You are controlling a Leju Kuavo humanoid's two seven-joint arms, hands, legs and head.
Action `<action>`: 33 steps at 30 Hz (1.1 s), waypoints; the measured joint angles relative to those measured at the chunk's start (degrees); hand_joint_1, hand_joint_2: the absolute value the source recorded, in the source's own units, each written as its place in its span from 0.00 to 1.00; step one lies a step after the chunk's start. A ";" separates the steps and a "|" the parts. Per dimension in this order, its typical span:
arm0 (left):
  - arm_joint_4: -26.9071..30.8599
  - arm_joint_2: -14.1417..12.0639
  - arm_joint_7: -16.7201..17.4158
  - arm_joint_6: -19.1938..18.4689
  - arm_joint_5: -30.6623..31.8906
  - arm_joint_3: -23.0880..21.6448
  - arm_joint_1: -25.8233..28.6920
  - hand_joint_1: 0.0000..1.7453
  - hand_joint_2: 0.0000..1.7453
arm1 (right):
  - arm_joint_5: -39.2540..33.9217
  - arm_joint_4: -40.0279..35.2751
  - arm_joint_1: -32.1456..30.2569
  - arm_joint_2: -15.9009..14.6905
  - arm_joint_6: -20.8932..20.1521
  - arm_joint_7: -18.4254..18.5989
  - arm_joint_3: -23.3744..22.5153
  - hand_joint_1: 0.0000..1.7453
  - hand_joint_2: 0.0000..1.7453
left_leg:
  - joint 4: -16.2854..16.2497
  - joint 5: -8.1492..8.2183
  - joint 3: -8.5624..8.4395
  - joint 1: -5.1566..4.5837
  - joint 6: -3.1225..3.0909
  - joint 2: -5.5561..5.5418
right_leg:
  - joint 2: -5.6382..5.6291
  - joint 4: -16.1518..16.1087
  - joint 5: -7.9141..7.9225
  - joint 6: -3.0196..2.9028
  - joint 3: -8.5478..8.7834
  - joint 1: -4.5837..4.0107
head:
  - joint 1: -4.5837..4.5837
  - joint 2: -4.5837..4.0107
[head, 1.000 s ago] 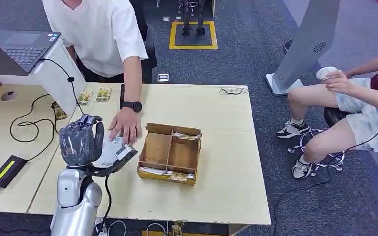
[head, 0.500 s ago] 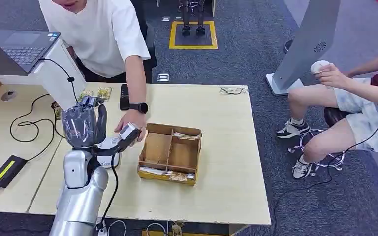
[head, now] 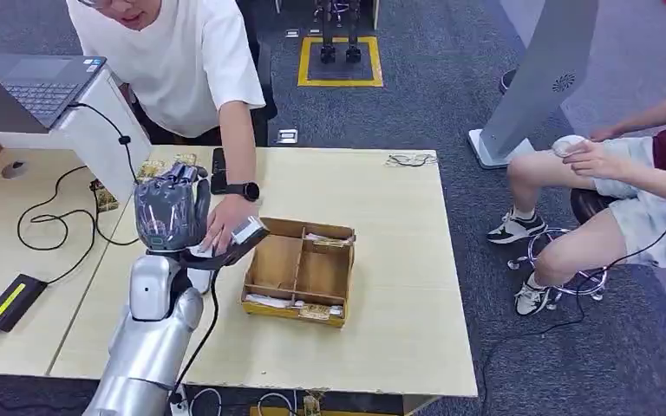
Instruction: Pass the card to the sensor for recognition and then transmit it.
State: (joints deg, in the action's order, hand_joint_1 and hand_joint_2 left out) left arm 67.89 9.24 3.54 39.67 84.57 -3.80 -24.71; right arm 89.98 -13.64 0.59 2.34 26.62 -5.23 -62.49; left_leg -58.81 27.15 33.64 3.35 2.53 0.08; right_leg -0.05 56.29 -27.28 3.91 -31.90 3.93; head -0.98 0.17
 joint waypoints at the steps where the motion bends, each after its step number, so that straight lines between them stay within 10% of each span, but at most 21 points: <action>1: -0.24 -0.28 0.70 0.00 -0.22 -0.33 0.00 1.00 1.00 | 0.00 0.00 -0.01 -0.02 0.00 0.09 0.00 0.00 1.00 | 0.00 0.00 0.00 0.00 0.00 0.00 | 0.00 0.00 0.00 0.00 0.00 0.00 | 0.04 0.00; 12: -4.46 -5.40 5.58 0.00 -3.28 -7.22 1.34 1.00 1.00 | -0.11 0.07 -0.20 -0.02 -0.15 0.13 0.00 0.00 1.00 | 0.00 0.01 0.02 0.00 0.00 0.00 | 0.00 0.00 -0.01 0.00 -0.01 0.00 | 0.04 0.00; 33: -11.19 -7.30 7.72 -5.97 -3.96 -10.93 7.95 1.00 1.00 | 0.00 -0.72 -0.75 -0.02 -0.74 0.44 -0.37 0.00 1.00 | 0.00 0.01 0.03 0.00 0.01 0.00 | 0.00 0.00 -0.01 0.00 -0.03 0.00 | 0.02 0.00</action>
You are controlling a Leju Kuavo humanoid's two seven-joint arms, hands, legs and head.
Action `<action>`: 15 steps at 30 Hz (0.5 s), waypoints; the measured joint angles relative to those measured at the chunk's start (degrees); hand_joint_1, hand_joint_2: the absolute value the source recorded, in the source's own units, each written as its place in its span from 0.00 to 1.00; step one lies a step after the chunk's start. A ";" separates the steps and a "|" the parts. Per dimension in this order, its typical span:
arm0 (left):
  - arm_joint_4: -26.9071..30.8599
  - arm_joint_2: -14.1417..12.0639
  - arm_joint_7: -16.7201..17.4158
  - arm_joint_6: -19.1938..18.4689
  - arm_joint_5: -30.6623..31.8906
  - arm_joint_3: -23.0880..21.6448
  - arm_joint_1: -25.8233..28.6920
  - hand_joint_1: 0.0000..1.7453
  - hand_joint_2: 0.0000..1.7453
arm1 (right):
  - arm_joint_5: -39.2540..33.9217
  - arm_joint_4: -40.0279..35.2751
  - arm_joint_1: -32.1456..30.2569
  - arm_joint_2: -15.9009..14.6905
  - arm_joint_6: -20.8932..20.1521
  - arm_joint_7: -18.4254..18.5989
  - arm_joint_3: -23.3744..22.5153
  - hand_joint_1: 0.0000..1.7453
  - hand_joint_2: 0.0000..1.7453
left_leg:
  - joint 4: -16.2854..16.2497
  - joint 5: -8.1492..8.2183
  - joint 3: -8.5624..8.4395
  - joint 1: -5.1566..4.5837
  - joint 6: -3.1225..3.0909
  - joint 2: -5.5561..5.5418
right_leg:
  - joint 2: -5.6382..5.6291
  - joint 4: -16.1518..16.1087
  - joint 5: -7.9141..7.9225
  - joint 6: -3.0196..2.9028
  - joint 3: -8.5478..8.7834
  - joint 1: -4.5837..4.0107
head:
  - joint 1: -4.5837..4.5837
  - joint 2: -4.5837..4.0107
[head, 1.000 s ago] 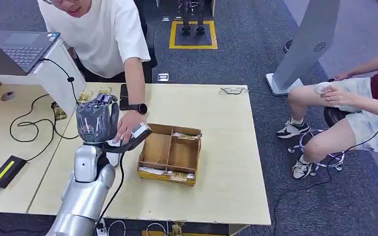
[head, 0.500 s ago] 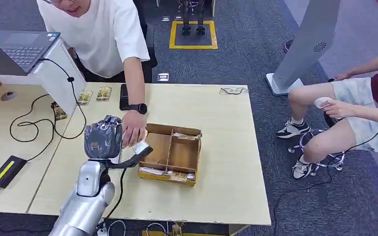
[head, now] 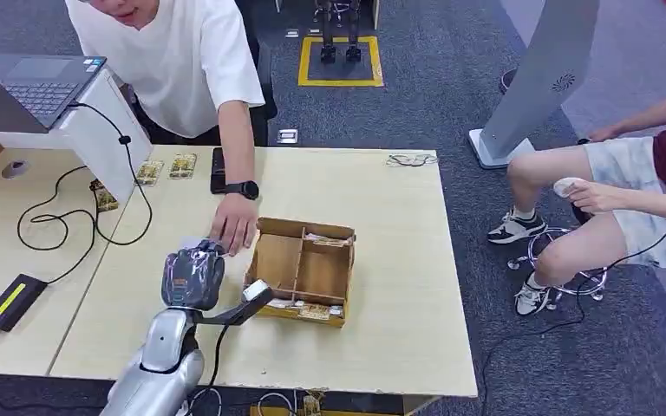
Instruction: Pass the card to the sensor for recognition and then transmit it.
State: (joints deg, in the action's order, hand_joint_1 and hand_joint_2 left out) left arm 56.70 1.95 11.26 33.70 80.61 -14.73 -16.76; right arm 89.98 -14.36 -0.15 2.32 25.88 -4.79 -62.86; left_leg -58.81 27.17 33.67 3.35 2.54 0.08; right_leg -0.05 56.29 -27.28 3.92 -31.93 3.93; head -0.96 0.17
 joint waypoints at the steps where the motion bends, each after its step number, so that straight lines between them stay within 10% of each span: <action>1: -0.17 -0.06 0.00 -0.48 0.07 -0.15 0.13 1.00 1.00 | 0.00 -0.04 0.00 0.00 0.00 0.00 -0.02 0.00 1.00 | 0.00 0.00 0.00 0.00 0.00 0.00 | 0.00 0.00 0.00 0.00 0.00 0.00 | 0.00 0.00; 15: -1.00 -0.33 0.00 -2.58 0.48 -1.22 0.59 1.00 1.00 | 0.00 -0.46 -0.08 0.02 -0.15 0.00 -0.11 0.00 1.00 | 0.00 0.00 -0.03 0.00 0.00 0.01 | 0.00 0.00 0.00 0.00 0.02 0.00 | 0.00 0.00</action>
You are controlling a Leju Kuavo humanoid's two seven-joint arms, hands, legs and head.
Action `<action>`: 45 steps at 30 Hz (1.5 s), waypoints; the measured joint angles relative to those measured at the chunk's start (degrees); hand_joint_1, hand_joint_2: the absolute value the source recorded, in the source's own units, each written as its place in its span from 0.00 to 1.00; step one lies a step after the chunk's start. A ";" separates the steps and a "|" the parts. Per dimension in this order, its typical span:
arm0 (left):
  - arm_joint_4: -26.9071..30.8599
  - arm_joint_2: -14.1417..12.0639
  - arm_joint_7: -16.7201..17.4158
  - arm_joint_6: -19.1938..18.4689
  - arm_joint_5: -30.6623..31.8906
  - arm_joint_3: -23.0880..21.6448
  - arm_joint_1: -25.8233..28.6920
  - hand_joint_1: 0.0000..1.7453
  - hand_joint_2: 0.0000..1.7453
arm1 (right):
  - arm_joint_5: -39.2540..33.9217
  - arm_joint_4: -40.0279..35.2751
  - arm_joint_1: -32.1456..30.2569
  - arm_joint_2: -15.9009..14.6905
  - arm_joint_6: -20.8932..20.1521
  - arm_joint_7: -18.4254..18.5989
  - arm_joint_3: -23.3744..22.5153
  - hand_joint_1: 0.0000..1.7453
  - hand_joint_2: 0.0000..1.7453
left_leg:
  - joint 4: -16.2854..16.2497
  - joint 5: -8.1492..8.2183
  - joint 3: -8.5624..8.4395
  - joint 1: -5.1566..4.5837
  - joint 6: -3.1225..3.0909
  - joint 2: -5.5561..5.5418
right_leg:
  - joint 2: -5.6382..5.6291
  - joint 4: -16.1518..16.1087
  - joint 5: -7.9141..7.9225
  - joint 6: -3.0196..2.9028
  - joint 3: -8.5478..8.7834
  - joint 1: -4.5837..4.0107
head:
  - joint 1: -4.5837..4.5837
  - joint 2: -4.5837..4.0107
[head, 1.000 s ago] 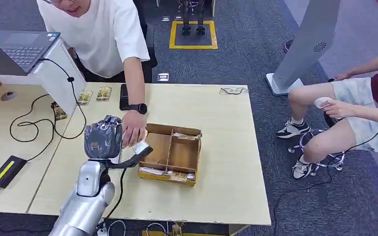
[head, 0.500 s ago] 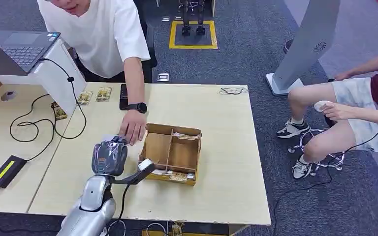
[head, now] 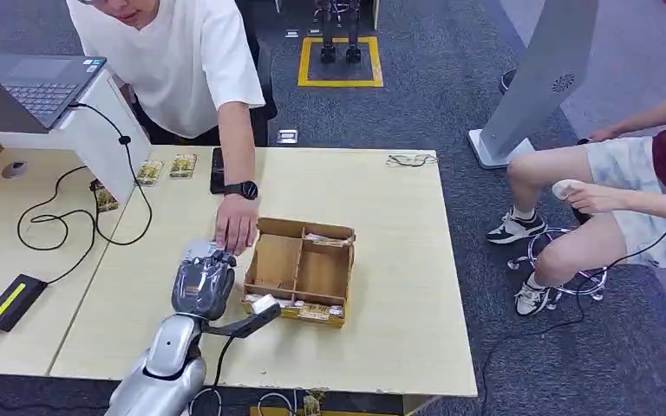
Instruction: Pass the card to the sensor for recognition and then transmit it.
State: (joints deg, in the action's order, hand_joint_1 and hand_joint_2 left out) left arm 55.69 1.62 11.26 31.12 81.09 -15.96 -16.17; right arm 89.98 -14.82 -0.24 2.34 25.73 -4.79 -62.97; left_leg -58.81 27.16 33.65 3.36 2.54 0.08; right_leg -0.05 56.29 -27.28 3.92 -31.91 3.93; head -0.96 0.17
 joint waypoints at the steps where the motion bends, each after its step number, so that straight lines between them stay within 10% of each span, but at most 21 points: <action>1: -0.02 -0.02 0.00 -0.02 0.02 0.00 0.00 1.00 1.00 | 0.00 -0.02 0.00 0.00 0.00 0.00 0.00 0.00 1.00 | 0.00 0.00 0.00 0.00 0.00 0.00 | 0.00 0.00 0.00 0.00 0.00 0.00 | 0.00 0.00; 24: -1.44 -0.53 0.94 -5.75 0.77 -1.16 0.23 1.00 1.00 | 0.00 -0.37 -0.05 0.00 -0.13 0.70 0.04 0.00 1.00 | 0.00 0.00 -0.02 0.00 0.00 -0.01 | 0.00 0.00 0.00 0.00 0.02 0.00 | 0.00 0.00; 45: 8.39 -0.48 -4.63 5.05 -9.07 -1.16 -0.55 1.00 1.00 | -0.59 -0.37 -0.02 0.13 0.39 -1.60 -0.77 0.00 1.00 | 0.00 0.00 -0.01 0.00 0.00 -0.01 | 0.01 0.00 0.00 0.00 0.01 0.00 | -0.02 0.00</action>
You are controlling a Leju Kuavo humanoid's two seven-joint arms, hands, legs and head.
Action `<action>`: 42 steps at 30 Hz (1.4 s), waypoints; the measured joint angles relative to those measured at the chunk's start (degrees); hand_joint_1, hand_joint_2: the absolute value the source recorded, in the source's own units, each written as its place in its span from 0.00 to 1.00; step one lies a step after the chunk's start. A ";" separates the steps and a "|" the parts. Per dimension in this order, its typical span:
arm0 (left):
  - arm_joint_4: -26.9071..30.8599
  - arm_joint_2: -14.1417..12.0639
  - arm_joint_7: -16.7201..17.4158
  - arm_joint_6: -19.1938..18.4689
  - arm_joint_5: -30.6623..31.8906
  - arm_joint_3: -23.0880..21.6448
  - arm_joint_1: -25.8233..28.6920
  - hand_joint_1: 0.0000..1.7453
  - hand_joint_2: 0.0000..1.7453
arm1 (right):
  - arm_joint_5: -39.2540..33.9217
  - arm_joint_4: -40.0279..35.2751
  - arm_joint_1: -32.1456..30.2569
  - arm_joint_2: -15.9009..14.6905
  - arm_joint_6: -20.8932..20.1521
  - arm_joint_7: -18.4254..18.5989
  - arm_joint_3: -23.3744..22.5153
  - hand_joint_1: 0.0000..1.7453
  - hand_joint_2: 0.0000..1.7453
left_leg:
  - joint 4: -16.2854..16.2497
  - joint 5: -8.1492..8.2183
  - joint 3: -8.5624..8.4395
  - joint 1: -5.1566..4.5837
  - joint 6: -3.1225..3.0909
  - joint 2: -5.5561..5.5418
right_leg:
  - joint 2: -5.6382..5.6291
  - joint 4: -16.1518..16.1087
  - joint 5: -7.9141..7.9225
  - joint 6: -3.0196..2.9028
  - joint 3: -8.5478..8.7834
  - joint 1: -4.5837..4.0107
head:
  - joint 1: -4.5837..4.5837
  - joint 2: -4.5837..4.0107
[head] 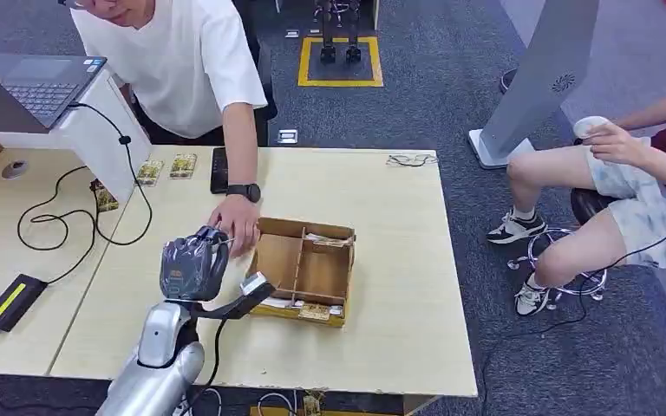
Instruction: Pass the card to the sensor for recognition and then transmit it.
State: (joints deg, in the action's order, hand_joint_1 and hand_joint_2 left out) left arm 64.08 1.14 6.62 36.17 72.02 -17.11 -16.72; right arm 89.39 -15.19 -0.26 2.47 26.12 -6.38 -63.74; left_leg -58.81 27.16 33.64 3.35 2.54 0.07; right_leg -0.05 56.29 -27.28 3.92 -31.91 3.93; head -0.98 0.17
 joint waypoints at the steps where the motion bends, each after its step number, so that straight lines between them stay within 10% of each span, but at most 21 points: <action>1: 0.50 0.00 -0.39 0.11 -0.26 0.00 -0.15 1.00 1.00 | -0.22 0.00 0.02 0.06 0.02 -0.26 -0.19 0.00 1.00 | 0.00 0.00 0.00 0.00 0.00 0.00 | 0.00 0.00 0.00 0.00 0.00 0.00 | 0.02 0.00; 25: 2.06 0.57 -0.66 -0.63 0.19 0.00 -6.06 1.00 1.00 | -0.15 0.57 0.89 0.20 0.39 -0.26 -0.79 0.00 1.00 | 0.00 0.01 0.02 0.00 0.00 0.01 | -0.02 0.00 0.00 0.00 -0.04 0.00 | 0.02 0.00; 26: 2.06 0.61 -0.66 -0.76 0.19 0.00 -6.08 0.97 1.00 | -0.13 0.57 0.88 0.20 0.39 -0.22 -0.79 0.00 1.00 | -0.01 0.01 0.02 0.00 0.00 0.01 | -0.01 0.00 0.00 0.00 -0.04 0.00 | 0.02 0.00; 27: 2.01 0.65 -0.66 -0.89 0.09 0.00 -6.09 0.00 1.00 | -0.11 0.57 0.88 0.20 0.42 -0.20 -0.79 0.00 1.00 | 0.00 0.01 0.02 0.00 0.00 0.01 | -0.01 0.00 0.00 0.00 -0.04 0.00 | 0.02 0.00; 42: 1.86 0.76 -3.30 2.34 -3.85 -0.79 -4.71 0.00 1.00 | 0.70 0.57 0.82 0.20 1.11 -0.09 -1.20 0.00 1.00 | 0.00 0.00 0.03 0.00 0.00 0.01 | -0.01 0.00 0.00 0.00 -0.02 0.00 | 0.02 0.00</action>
State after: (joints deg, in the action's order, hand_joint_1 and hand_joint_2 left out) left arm 65.94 1.90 3.32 38.51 68.17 -17.90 -21.43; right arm 90.09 -14.62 0.56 2.67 27.23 -6.47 -64.94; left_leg -58.81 27.16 33.67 3.35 2.54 0.08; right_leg -0.06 56.29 -27.28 3.91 -31.93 3.93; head -0.96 0.17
